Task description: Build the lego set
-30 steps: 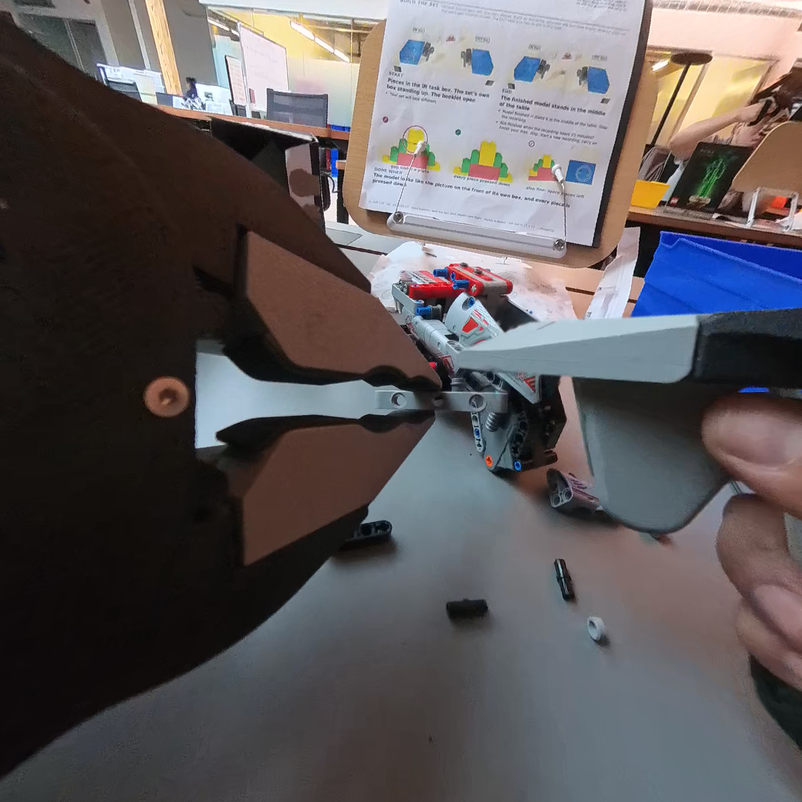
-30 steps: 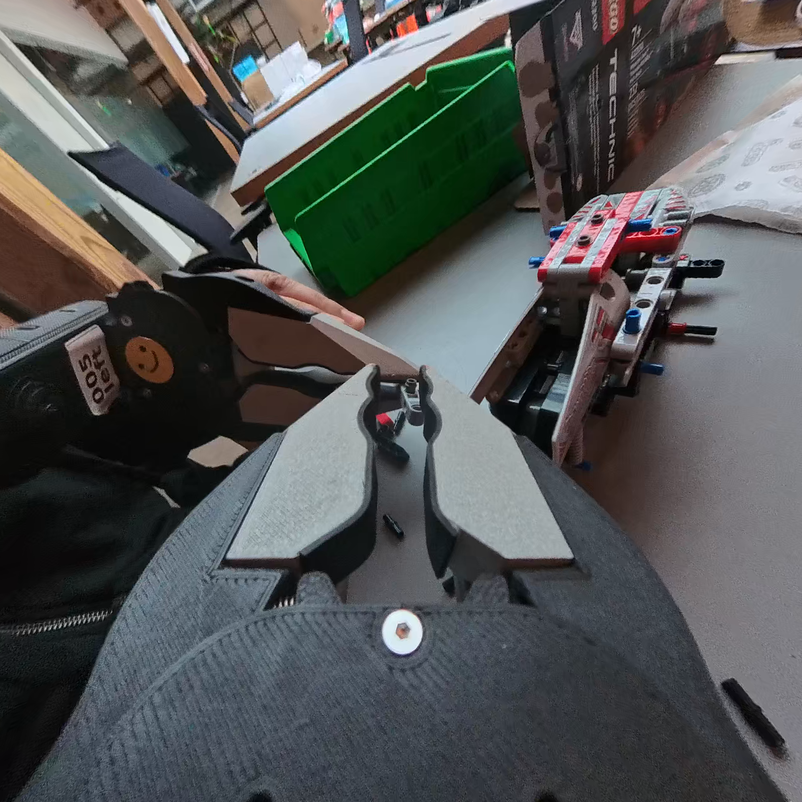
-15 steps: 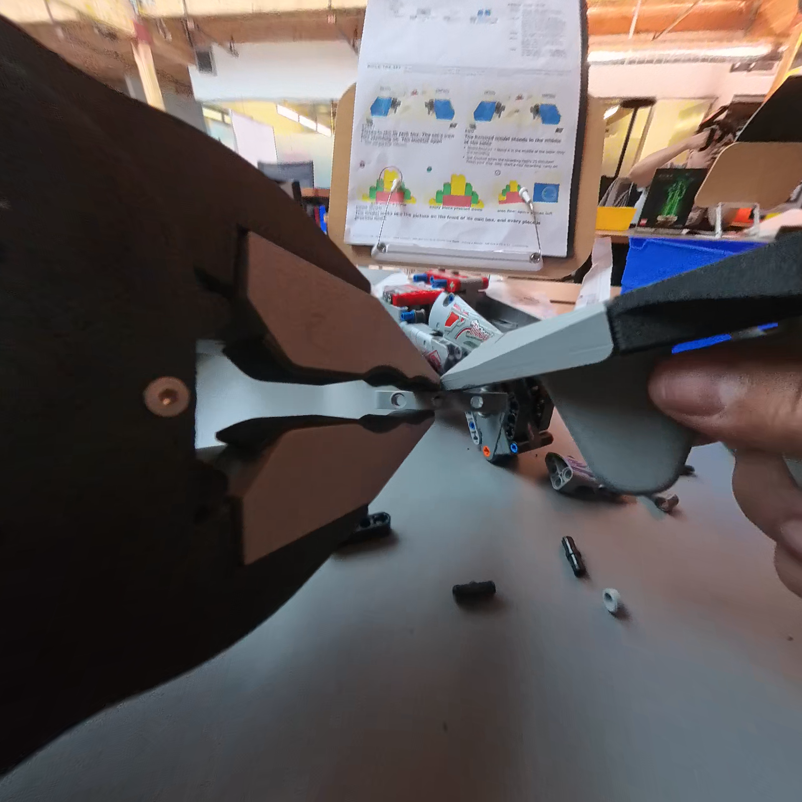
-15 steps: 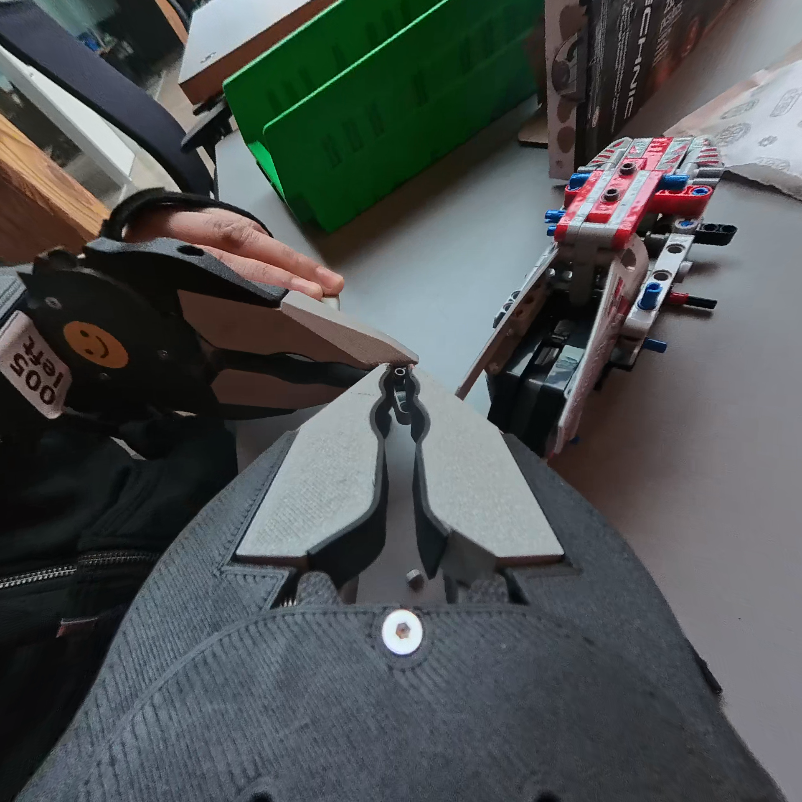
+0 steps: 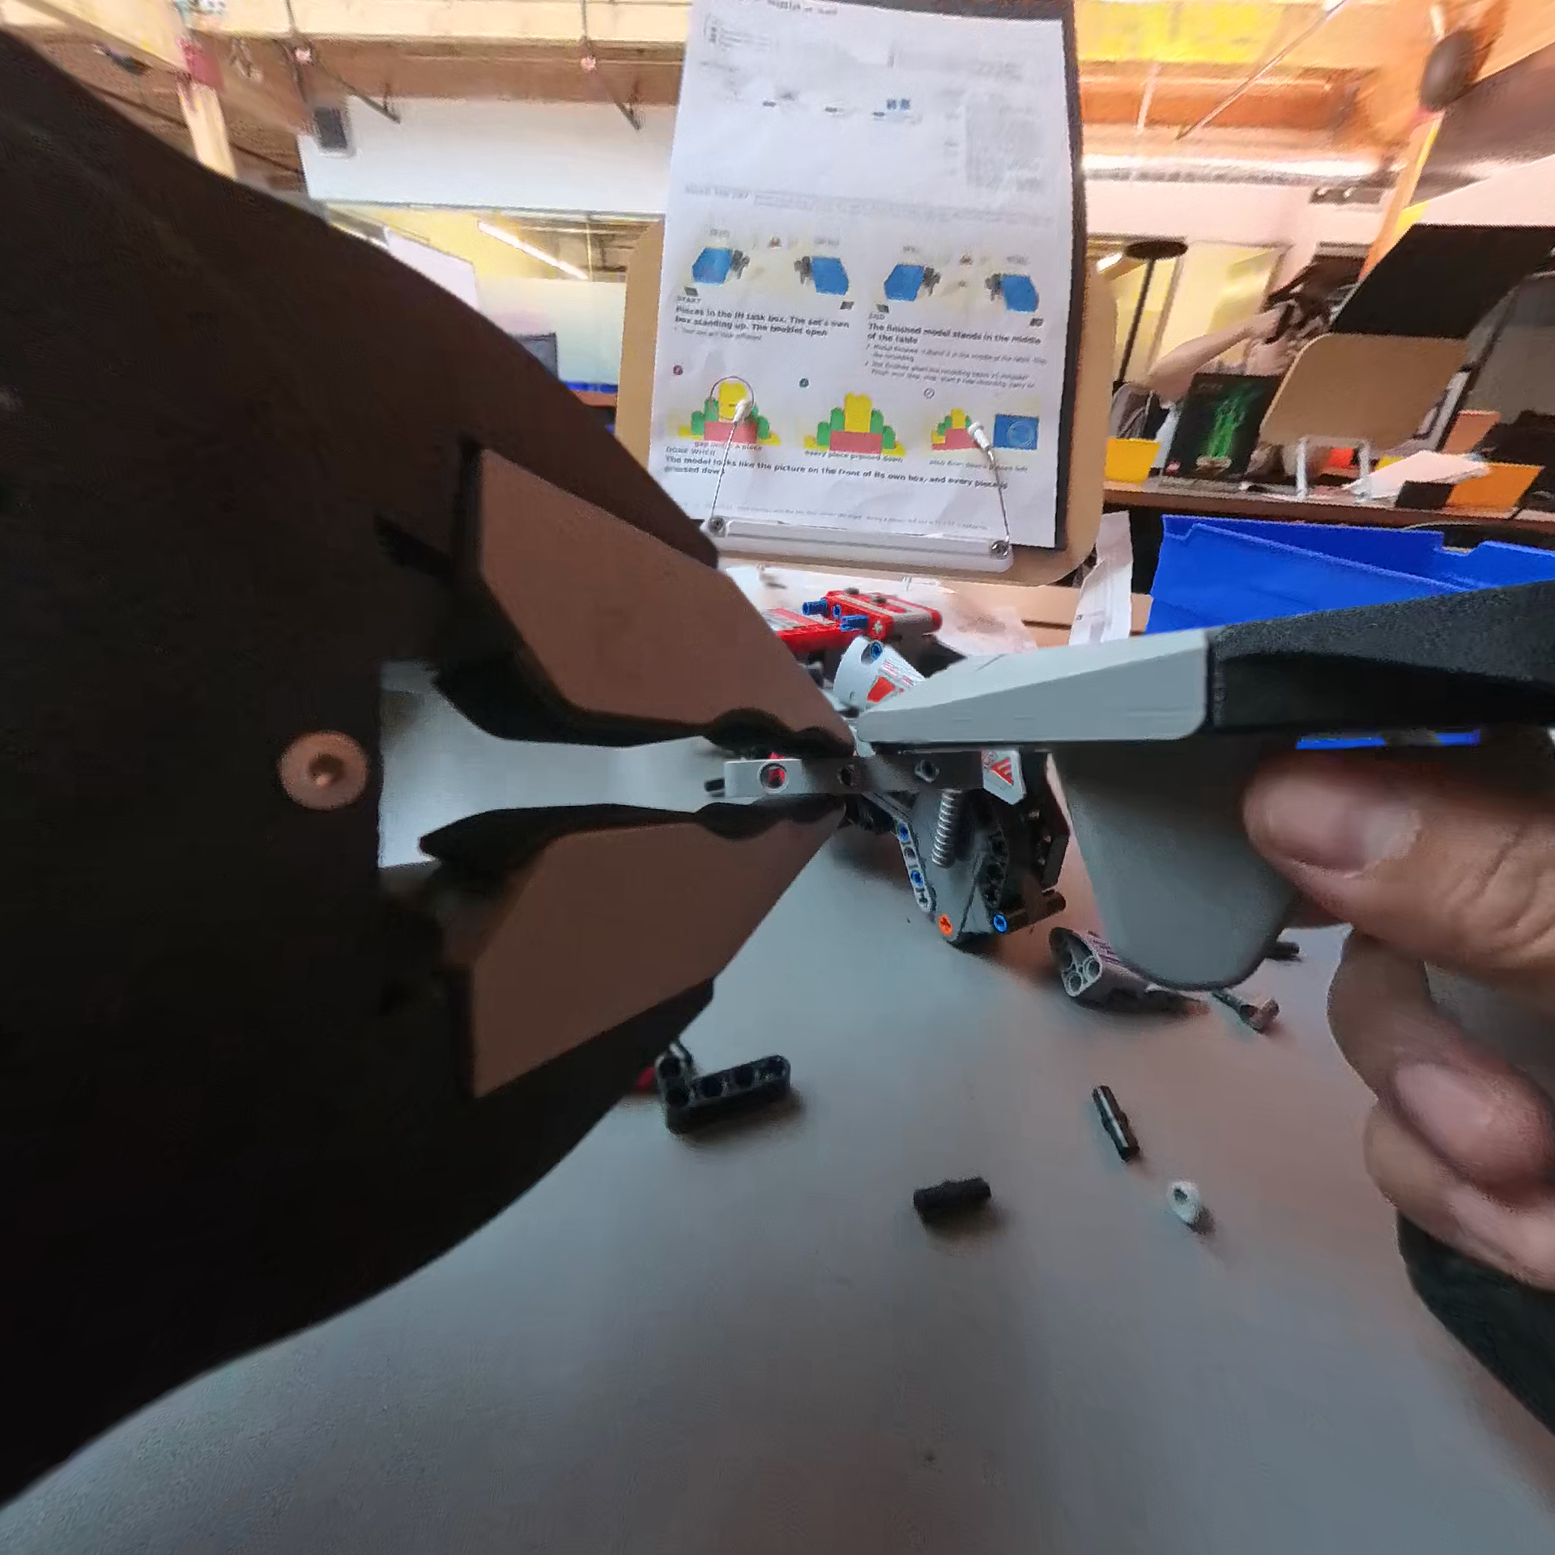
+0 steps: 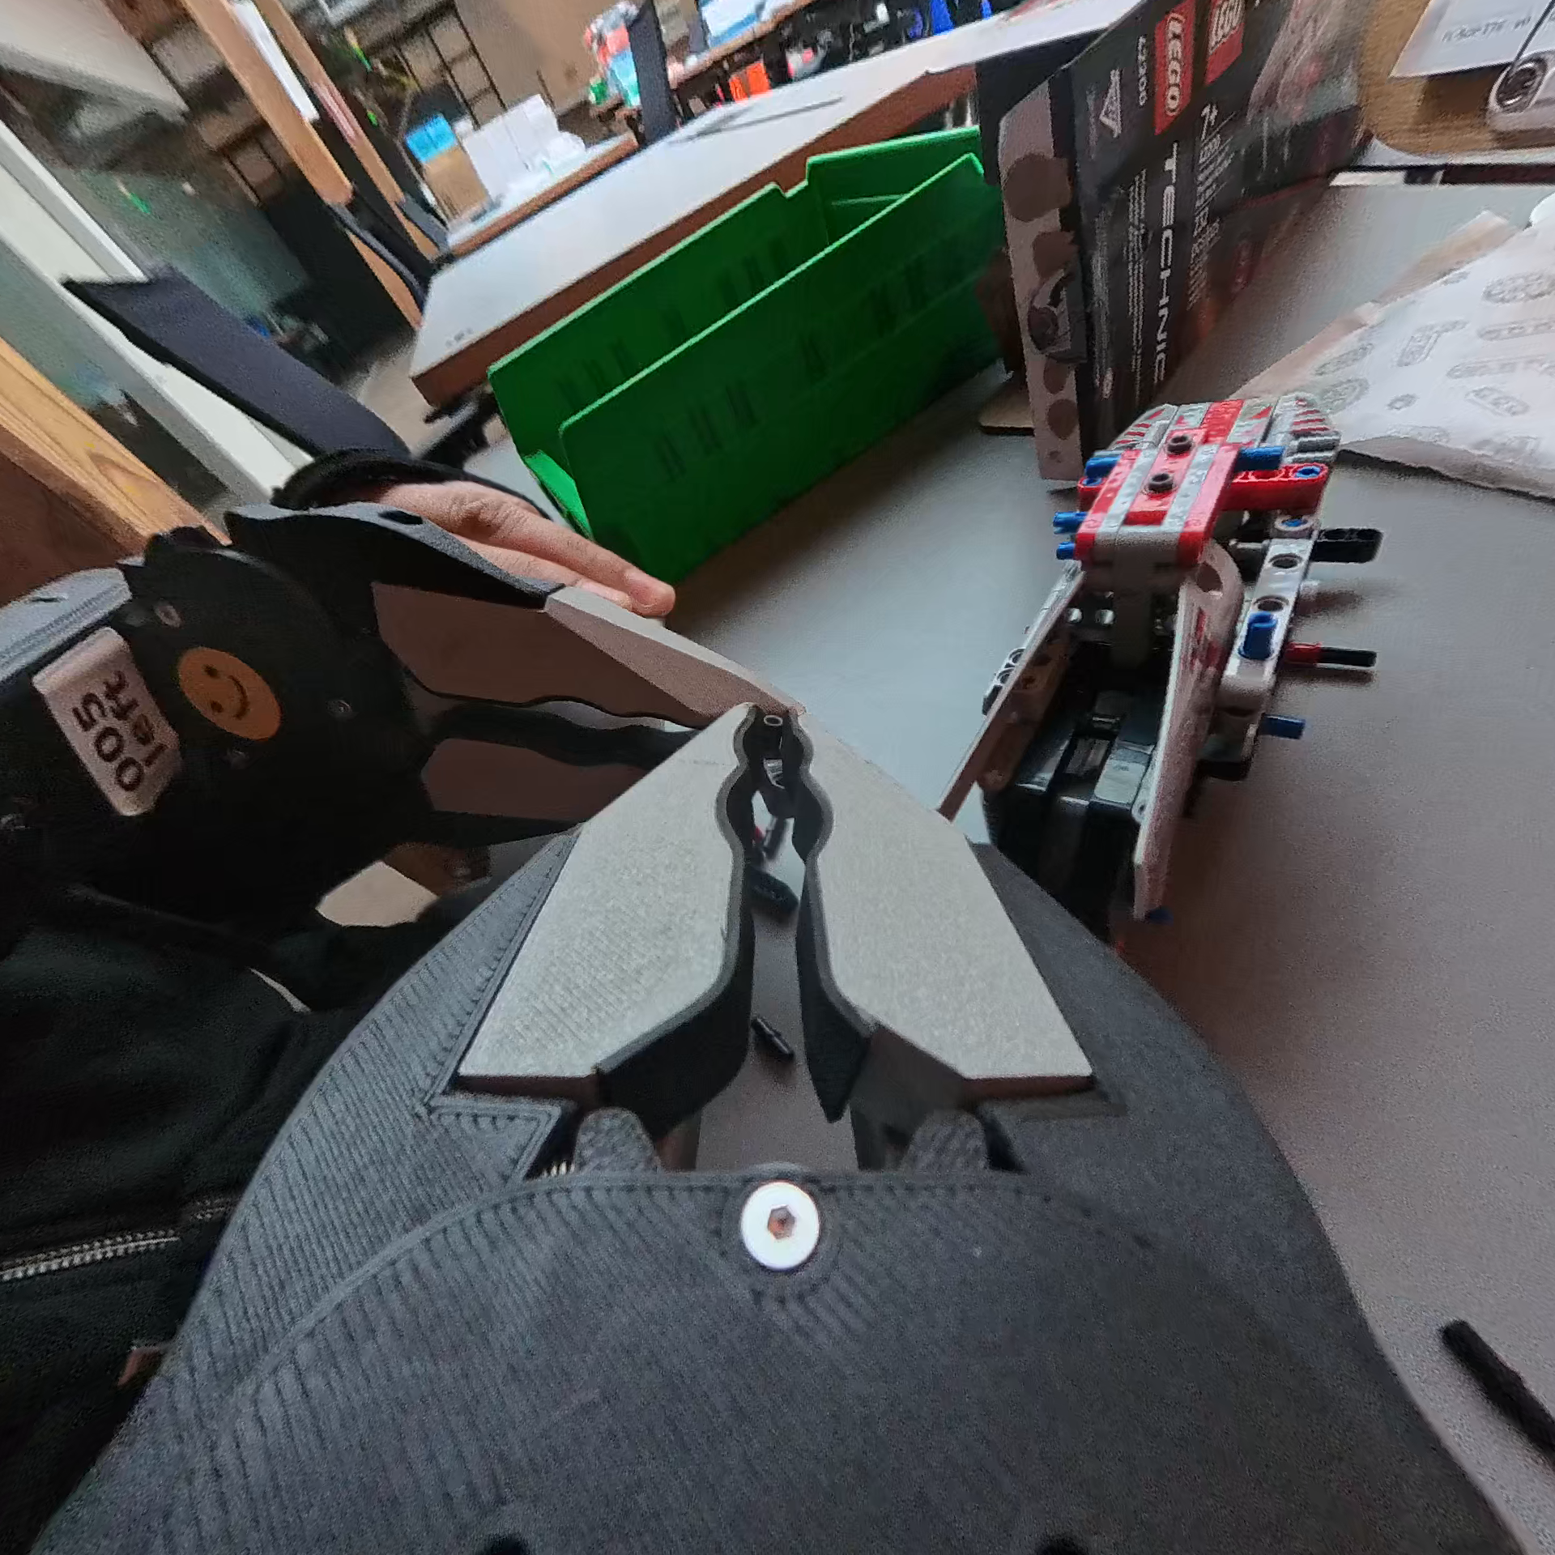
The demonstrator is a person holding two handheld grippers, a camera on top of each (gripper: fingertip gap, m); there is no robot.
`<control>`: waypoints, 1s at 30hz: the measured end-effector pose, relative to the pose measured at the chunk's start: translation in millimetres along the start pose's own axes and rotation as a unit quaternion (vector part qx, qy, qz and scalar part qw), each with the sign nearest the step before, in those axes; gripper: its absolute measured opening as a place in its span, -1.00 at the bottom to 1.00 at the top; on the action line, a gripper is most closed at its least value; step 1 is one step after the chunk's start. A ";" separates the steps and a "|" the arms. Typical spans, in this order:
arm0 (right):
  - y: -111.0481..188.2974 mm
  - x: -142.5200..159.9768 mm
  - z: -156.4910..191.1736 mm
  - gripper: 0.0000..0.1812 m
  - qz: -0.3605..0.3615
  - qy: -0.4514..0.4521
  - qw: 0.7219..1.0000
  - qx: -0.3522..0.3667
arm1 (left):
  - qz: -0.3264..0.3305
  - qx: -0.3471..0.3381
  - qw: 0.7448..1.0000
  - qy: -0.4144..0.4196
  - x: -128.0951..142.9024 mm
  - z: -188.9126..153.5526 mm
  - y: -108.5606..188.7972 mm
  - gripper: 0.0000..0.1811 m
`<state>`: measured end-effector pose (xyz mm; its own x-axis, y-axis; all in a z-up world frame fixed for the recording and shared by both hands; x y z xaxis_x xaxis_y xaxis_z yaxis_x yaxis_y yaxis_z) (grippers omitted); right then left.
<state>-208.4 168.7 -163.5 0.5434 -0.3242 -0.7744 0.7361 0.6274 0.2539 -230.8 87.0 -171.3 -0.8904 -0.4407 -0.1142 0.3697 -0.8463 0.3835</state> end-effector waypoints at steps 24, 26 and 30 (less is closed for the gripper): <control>60.4 -13.7 -18.2 -0.98 0.112 0.024 0.993 0.018 | -0.052 0.037 0.995 0.079 -11.7 -9.2 -3.6 -0.94; 60.3 -2.9 -22.7 -0.98 0.146 0.057 0.987 0.044 | -0.054 0.027 0.996 0.064 -12.1 -8.9 -3.6 -0.94; 56.1 29.1 -38.3 -0.98 0.208 0.096 0.969 0.095 | -0.039 0.032 0.998 0.035 -11.8 -14.6 -8.3 -0.94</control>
<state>-166.7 221.6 -194.0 0.7378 0.0783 -0.6705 0.5395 0.5285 0.6555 -219.5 94.9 -186.5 -0.8948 -0.3948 -0.2084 0.2794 -0.8593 0.4283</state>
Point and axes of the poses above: each gripper's, where its closed fingertips meet, y back along the fingers, x out of its underside, z = x × y across the jaws, the point moved 6 cm from there along y, back along the fingers, and after that the axes turned 13 degrees about -y, right-handed, at the moved point
